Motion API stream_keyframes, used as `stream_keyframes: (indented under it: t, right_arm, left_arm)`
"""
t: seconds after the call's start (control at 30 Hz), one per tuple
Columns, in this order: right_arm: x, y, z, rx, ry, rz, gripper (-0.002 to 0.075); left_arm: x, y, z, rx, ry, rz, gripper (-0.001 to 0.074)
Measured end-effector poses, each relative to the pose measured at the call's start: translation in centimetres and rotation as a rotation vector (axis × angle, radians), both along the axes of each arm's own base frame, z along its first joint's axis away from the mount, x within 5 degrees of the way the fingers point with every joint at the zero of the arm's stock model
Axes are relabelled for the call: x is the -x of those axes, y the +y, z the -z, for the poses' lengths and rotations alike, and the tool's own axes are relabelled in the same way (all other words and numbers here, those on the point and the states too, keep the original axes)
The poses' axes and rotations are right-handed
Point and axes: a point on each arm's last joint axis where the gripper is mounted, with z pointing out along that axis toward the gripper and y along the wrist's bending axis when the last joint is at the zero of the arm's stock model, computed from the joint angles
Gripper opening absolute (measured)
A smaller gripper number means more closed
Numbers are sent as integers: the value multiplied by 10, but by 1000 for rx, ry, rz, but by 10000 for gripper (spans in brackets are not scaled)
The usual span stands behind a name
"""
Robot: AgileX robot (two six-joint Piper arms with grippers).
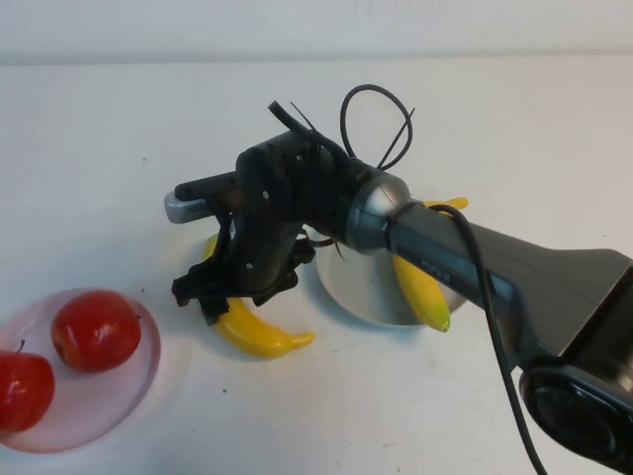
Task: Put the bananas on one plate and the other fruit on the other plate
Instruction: Put another type of fruit in the right plate
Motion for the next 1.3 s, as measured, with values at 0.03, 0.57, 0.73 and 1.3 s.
stream_keyframes:
  t: [0.03, 0.57, 0.73, 1.3]
  right_arm:
    - [0, -1, 0, 9, 5, 1, 461]
    - [3, -11, -9, 70, 31, -45, 316]
    - [-4, -37, -56, 40, -21, -1, 316]
    - [-62, -96, -37, 15, 89, 306, 316]
  left_arm:
    - [0, 0, 0, 0, 0, 0, 4]
    - [0, 0, 0, 0, 0, 0, 4]
    - [0, 0, 0, -1, 0, 0, 4]
    - [0, 0, 0, -1, 0, 0, 4]
